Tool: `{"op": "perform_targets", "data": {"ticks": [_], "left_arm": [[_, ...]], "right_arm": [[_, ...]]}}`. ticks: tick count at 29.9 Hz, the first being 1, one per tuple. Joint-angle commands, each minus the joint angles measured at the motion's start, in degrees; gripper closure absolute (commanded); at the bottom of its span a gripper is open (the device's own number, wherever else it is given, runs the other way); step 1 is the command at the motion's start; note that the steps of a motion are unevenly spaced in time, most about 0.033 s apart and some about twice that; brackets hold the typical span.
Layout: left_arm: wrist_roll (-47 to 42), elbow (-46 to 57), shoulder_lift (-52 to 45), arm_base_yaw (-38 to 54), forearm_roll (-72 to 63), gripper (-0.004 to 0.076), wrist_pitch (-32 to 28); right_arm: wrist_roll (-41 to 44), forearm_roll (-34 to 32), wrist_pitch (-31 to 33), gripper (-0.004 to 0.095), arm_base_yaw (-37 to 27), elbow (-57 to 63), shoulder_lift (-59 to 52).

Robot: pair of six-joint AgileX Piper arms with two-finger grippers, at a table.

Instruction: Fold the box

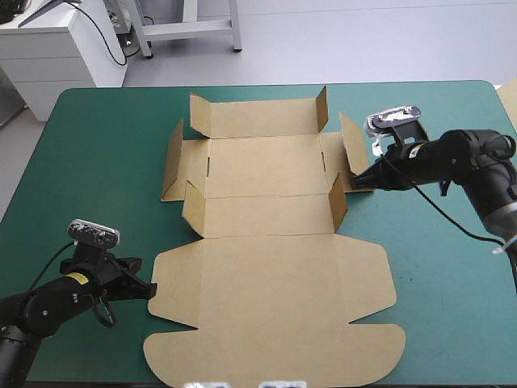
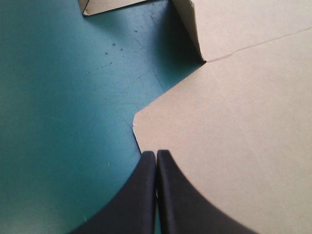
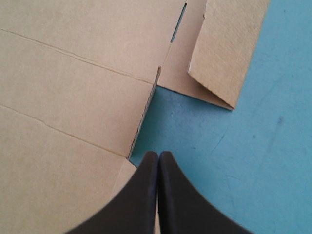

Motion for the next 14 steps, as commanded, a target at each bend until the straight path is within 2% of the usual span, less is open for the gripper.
{"op": "perform_targets", "data": {"ticks": [1,8,14], "left_arm": [[-0.29,-1.65,-0.14,0.06,-1.74,0.0731,-3.03],[-0.29,-1.65,-0.14,0.06,-1.74,0.0731,-3.03],[-0.29,-1.65,-0.14,0.06,-1.74,0.0731,-3.03]], "right_arm": [[-1.06,2.60,-2.47,0.0874,0.23,-4.86,1.34],[-0.68,3.58,-1.66,0.0597,3.27,-8.80,7.10],[0.87,0.72,1.43,0.0569,4.56,-10.12,13.44]]}}
